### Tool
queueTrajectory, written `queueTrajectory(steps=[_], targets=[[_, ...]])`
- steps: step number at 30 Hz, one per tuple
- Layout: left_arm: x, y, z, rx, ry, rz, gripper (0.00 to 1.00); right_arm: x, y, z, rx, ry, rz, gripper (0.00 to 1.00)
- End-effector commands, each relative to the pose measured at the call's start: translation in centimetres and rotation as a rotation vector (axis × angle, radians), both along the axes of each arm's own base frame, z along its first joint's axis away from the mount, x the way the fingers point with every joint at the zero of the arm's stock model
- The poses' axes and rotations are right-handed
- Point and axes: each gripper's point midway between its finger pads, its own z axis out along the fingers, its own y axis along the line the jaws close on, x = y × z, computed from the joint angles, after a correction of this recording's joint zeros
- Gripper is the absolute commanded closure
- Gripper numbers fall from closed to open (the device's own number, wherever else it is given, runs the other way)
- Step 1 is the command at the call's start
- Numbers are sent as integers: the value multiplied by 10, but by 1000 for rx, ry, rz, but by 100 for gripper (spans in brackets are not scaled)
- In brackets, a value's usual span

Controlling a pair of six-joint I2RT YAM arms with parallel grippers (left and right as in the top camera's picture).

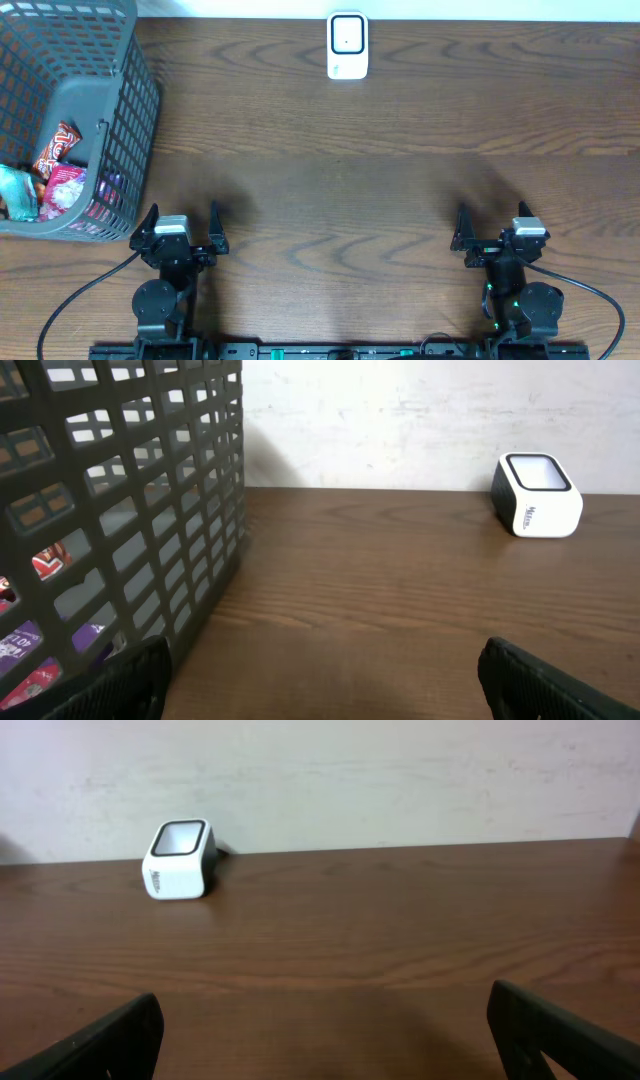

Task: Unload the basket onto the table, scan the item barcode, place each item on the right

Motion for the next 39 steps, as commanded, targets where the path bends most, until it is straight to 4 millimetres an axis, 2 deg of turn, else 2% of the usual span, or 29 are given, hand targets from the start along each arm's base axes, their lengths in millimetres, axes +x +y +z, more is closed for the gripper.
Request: queueTrajectory(steps=[1,39], targets=[[-1,3,-16,18,51,13,2,0,2,0,-12,-2,9,1],[-1,1,-16,3,50,6,2,0,2,0,-12,-2,9,1]])
